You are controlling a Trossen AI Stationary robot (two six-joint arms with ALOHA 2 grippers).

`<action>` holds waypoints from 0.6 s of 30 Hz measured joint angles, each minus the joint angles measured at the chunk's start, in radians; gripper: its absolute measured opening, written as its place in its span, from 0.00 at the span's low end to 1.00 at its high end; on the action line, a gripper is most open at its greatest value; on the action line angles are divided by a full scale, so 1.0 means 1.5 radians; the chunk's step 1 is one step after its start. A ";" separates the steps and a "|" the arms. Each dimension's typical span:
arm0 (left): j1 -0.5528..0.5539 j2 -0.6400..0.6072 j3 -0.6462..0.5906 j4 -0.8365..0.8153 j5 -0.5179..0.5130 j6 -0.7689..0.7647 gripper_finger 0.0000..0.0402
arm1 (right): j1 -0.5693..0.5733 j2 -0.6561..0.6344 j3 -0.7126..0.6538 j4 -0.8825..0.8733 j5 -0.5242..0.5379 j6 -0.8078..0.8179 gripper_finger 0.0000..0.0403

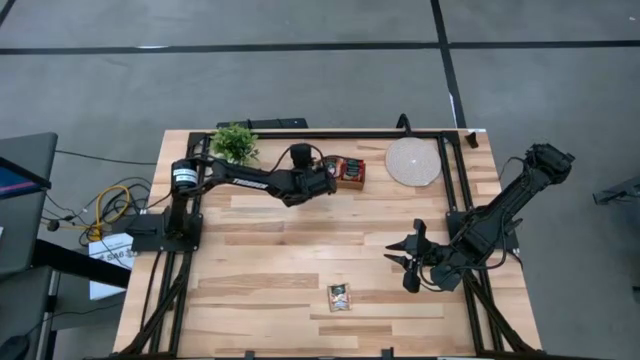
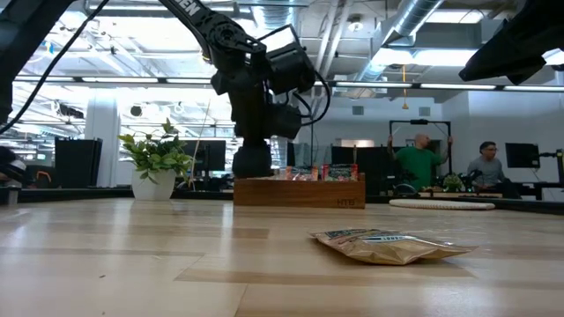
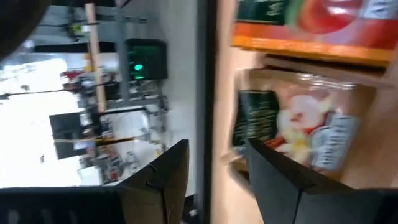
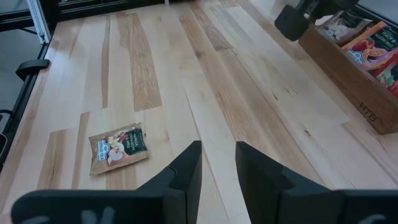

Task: Pick & Place Tea
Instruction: Put the brown tea bag into the left section of the wooden organizer

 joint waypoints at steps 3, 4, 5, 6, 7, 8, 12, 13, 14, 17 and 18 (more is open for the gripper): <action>-0.004 -0.007 0.000 0.001 -0.058 0.013 0.38 | 0.000 0.000 0.000 0.000 0.000 0.000 0.22; -0.006 -0.013 0.000 0.000 -0.073 0.016 0.38 | 0.000 0.000 0.000 0.000 0.000 0.000 0.22; -0.010 -0.022 0.000 -0.011 -0.079 0.015 0.38 | 0.000 0.000 0.000 0.000 0.000 0.000 0.22; -0.015 -0.033 0.000 -0.026 -0.082 0.007 0.38 | 0.000 0.000 0.000 0.000 0.000 0.000 0.22; -0.021 -0.048 0.000 -0.044 -0.076 -0.010 0.38 | 0.000 0.000 0.000 0.000 0.000 0.000 0.22; -0.031 -0.065 0.000 -0.065 -0.064 -0.033 0.38 | 0.000 0.000 0.000 0.000 0.000 0.000 0.22; -0.067 -0.152 0.000 -0.184 0.114 -0.174 0.38 | 0.000 0.000 0.000 -0.001 -0.001 0.000 0.22; -0.076 -0.173 0.000 -0.208 0.189 -0.211 0.38 | 0.000 0.000 0.000 -0.001 0.000 0.000 0.22; -0.084 -0.194 0.000 -0.222 0.270 -0.246 0.38 | 0.000 0.000 0.000 -0.001 -0.001 0.000 0.22; -0.104 -0.239 0.001 -0.227 0.516 -0.323 0.38 | 0.000 0.000 0.000 -0.004 -0.001 0.000 0.22; -0.114 -0.246 0.001 -0.222 0.580 -0.338 0.38 | 0.000 0.000 0.000 -0.005 -0.001 0.000 0.22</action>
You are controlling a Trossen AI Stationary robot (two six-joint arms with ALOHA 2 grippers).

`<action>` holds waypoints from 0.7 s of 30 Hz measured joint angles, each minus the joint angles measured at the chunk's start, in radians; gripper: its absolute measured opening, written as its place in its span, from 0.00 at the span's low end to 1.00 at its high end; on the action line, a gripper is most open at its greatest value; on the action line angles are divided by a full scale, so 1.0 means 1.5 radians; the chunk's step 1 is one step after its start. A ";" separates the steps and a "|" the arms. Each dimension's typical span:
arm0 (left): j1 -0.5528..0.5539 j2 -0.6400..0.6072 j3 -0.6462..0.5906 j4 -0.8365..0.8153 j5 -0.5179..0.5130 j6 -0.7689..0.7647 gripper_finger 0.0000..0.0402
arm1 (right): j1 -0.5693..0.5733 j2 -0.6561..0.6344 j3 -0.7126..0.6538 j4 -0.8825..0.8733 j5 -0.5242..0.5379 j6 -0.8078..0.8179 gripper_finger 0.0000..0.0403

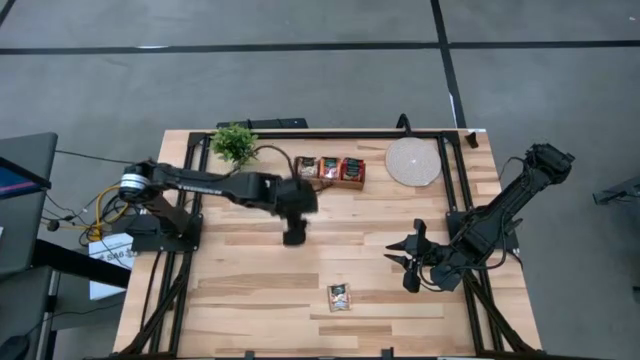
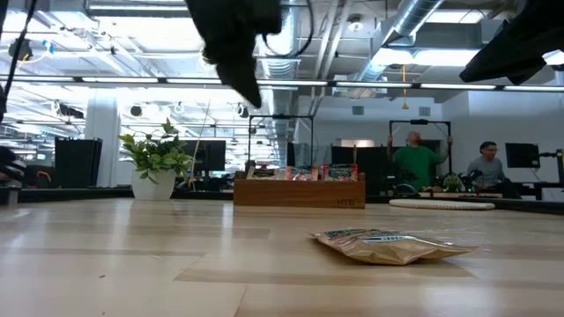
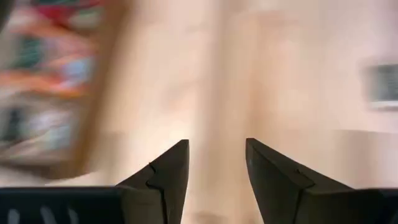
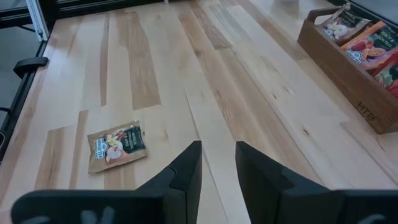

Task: Pick & Place Tea
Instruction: Put the brown tea bag into the left section of the wooden organizer

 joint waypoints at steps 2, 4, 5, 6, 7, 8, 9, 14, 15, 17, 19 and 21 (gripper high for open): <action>-0.025 0.000 0.000 0.029 0.072 -0.014 0.38 | 0.000 0.000 0.000 0.000 0.000 0.000 0.22; -0.056 0.008 0.000 0.054 0.083 -0.017 0.38 | 0.000 0.000 0.000 0.002 0.000 0.000 0.22; -0.072 0.018 0.000 0.082 0.083 -0.017 0.38 | 0.000 0.000 0.000 0.002 -0.001 0.000 0.22; -0.088 0.029 0.000 0.111 0.084 -0.014 0.38 | 0.000 0.000 0.000 0.002 -0.001 0.001 0.22; -0.103 0.044 0.000 0.131 0.084 -0.009 0.38 | 0.000 0.000 0.000 0.003 -0.001 0.003 0.22; -0.116 0.058 0.000 0.144 0.084 -0.006 0.38 | 0.000 0.000 0.000 0.005 -0.001 0.005 0.22; -0.129 0.072 -0.001 0.158 0.082 -0.005 0.38 | 0.000 0.000 0.000 0.005 -0.004 0.005 0.22; -0.159 0.139 0.000 0.205 0.060 -0.028 0.38 | 0.000 0.000 0.000 0.006 -0.006 0.005 0.22; -0.159 0.152 0.000 0.206 0.056 -0.036 0.38 | 0.000 0.000 0.000 0.007 -0.005 0.005 0.22; -0.159 0.171 -0.001 0.210 0.053 -0.052 0.38 | 0.000 0.000 0.000 0.006 -0.005 0.005 0.22; -0.161 0.187 0.000 0.227 0.053 -0.073 0.38 | 0.000 0.000 0.000 0.007 -0.005 0.005 0.22; -0.163 0.202 0.000 0.234 0.057 -0.088 0.38 | 0.000 0.000 0.000 0.005 -0.003 0.005 0.22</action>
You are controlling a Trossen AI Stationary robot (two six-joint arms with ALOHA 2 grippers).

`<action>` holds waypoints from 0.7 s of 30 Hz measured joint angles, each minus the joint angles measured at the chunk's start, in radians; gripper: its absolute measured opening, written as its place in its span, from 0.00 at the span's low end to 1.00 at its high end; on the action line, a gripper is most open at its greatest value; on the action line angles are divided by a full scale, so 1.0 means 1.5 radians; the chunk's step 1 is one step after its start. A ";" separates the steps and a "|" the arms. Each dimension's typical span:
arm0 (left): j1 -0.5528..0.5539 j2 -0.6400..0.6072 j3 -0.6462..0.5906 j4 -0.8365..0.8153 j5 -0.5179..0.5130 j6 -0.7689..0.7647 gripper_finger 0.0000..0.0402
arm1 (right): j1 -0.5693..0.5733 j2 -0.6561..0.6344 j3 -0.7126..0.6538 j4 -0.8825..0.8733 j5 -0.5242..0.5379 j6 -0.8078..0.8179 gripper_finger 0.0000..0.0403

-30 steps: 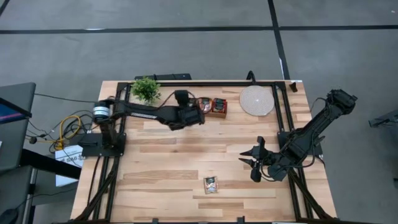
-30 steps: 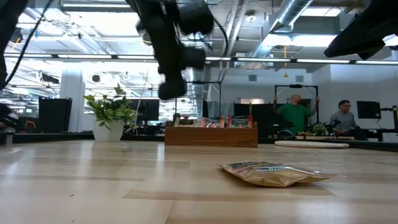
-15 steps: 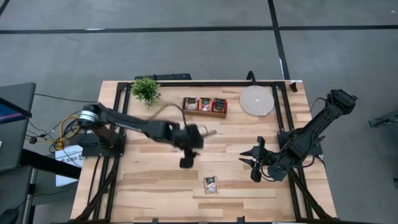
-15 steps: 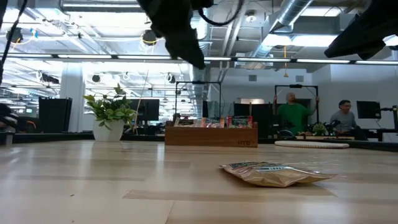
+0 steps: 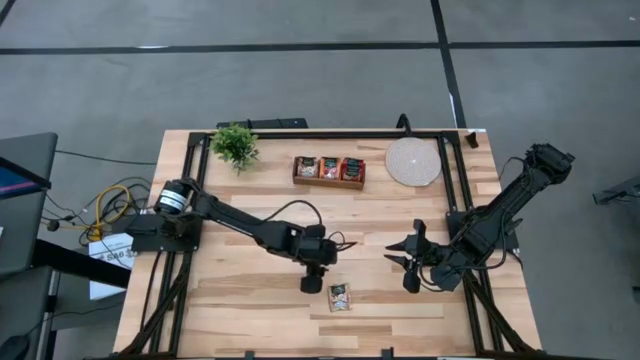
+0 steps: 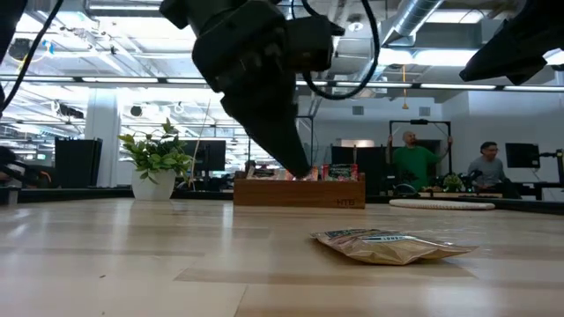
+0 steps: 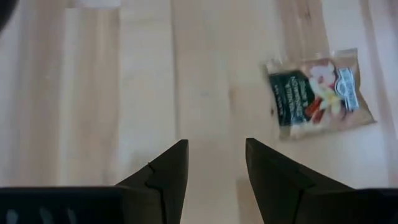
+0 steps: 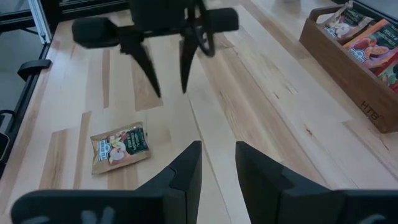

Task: Pick & Place Tea
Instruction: Put the brown tea bag into the left section of the wooden organizer

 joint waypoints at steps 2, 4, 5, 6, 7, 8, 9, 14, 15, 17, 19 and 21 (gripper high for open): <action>-0.006 0.008 0.000 0.016 0.007 -0.009 0.38 | 0.000 0.000 0.000 0.000 0.001 0.000 0.22; -0.014 0.011 0.000 0.043 0.021 -0.013 0.38 | 0.000 0.000 0.000 0.000 0.002 0.000 0.22; -0.020 0.012 0.000 0.056 0.029 -0.013 0.38 | 0.000 0.000 0.000 0.000 0.002 0.000 0.22; -0.025 0.012 0.000 0.059 0.035 -0.012 0.38 | 0.000 0.000 0.000 0.000 0.003 0.000 0.22; -0.030 0.012 0.000 0.060 0.038 -0.009 0.38 | -0.002 0.000 0.000 0.000 0.003 0.000 0.22; -0.034 0.012 0.000 0.059 0.036 -0.004 0.38 | -0.003 0.000 0.000 0.000 0.003 0.000 0.22; -0.035 0.011 0.000 0.048 0.029 0.002 0.38 | -0.005 0.000 0.000 0.003 0.003 0.001 0.22; -0.037 -0.026 0.000 -0.078 -0.055 0.019 0.38 | -0.044 0.029 0.000 0.128 -0.080 -0.045 0.22; -0.037 -0.040 0.000 -0.101 -0.086 0.014 0.38 | -0.054 0.047 0.000 0.167 -0.115 -0.076 0.22; -0.038 -0.063 0.001 -0.134 -0.139 0.000 0.38 | -0.072 0.092 0.006 0.227 -0.167 -0.123 0.22; -0.038 -0.090 0.000 -0.170 -0.173 -0.010 0.38 | -0.091 0.155 0.030 0.247 -0.197 -0.142 0.22; -0.038 -0.113 0.000 -0.175 -0.184 -0.012 0.38 | -0.106 0.215 0.056 0.231 -0.219 -0.151 0.22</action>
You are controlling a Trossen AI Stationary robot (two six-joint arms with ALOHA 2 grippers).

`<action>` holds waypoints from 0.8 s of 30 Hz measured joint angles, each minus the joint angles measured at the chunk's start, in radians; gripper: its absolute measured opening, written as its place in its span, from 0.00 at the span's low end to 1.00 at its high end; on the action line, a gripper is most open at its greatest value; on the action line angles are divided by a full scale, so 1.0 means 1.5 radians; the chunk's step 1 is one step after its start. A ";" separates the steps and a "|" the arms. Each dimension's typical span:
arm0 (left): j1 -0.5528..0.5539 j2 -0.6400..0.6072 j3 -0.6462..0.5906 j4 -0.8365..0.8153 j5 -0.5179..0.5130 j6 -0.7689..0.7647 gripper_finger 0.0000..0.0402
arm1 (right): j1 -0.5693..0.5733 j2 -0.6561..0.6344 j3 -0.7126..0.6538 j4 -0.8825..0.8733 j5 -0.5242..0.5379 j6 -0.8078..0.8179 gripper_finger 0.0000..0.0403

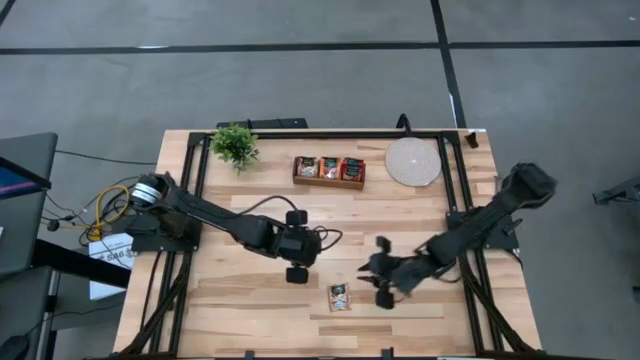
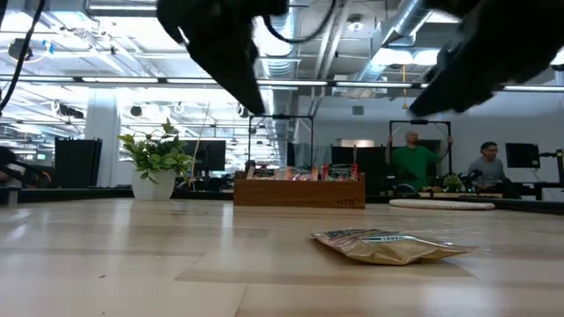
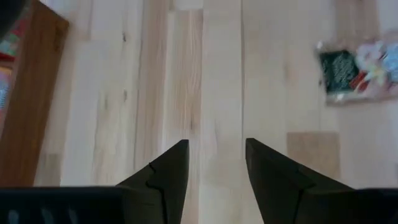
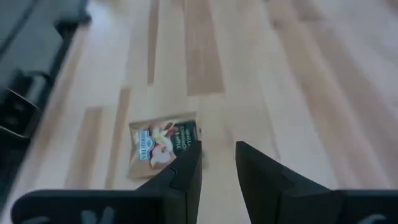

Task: Pick & Place Tea
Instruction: Put the brown tea bag into the left section of the wooden organizer

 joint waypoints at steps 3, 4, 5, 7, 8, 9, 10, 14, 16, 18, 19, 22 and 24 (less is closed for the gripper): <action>-0.004 -0.039 -0.016 -0.010 -0.003 -0.007 0.38 | -0.018 0.088 0.051 -0.005 -0.042 -0.026 0.22; -0.005 -0.052 -0.028 -0.007 -0.005 -0.014 0.38 | -0.022 0.113 0.069 -0.016 -0.055 -0.029 0.22; -0.006 -0.066 -0.044 -0.005 -0.007 -0.025 0.38 | -0.026 0.135 0.086 -0.028 -0.067 -0.029 0.22; -0.009 -0.099 -0.082 -0.003 -0.021 -0.056 0.38 | -0.033 0.175 0.119 -0.055 -0.090 -0.030 0.22; -0.011 -0.117 -0.103 0.007 -0.030 -0.072 0.38 | -0.036 0.190 0.135 -0.076 -0.095 -0.031 0.22; -0.015 -0.133 -0.122 0.024 -0.037 -0.084 0.38 | -0.040 0.203 0.150 -0.101 -0.100 -0.031 0.22; -0.020 -0.149 -0.142 0.040 -0.042 -0.092 0.38 | -0.044 0.216 0.167 -0.121 -0.105 -0.031 0.22; -0.039 -0.202 -0.215 0.079 -0.041 -0.120 0.38 | -0.055 0.250 0.218 -0.175 -0.128 -0.031 0.22; -0.045 -0.223 -0.243 0.084 -0.047 -0.139 0.38 | -0.060 0.259 0.232 -0.178 -0.143 -0.031 0.22; -0.053 -0.239 -0.265 0.085 -0.062 -0.157 0.38 | -0.061 0.275 0.252 -0.171 -0.166 -0.030 0.22; -0.056 -0.246 -0.275 0.089 -0.071 -0.161 0.38 | -0.061 0.278 0.257 -0.171 -0.175 -0.030 0.22; -0.063 -0.261 -0.305 0.104 -0.087 -0.166 0.38 | -0.060 0.277 0.264 -0.165 -0.194 -0.025 0.22; -0.064 -0.268 -0.317 0.108 -0.092 -0.174 0.38 | -0.058 0.276 0.265 -0.162 -0.197 -0.011 0.22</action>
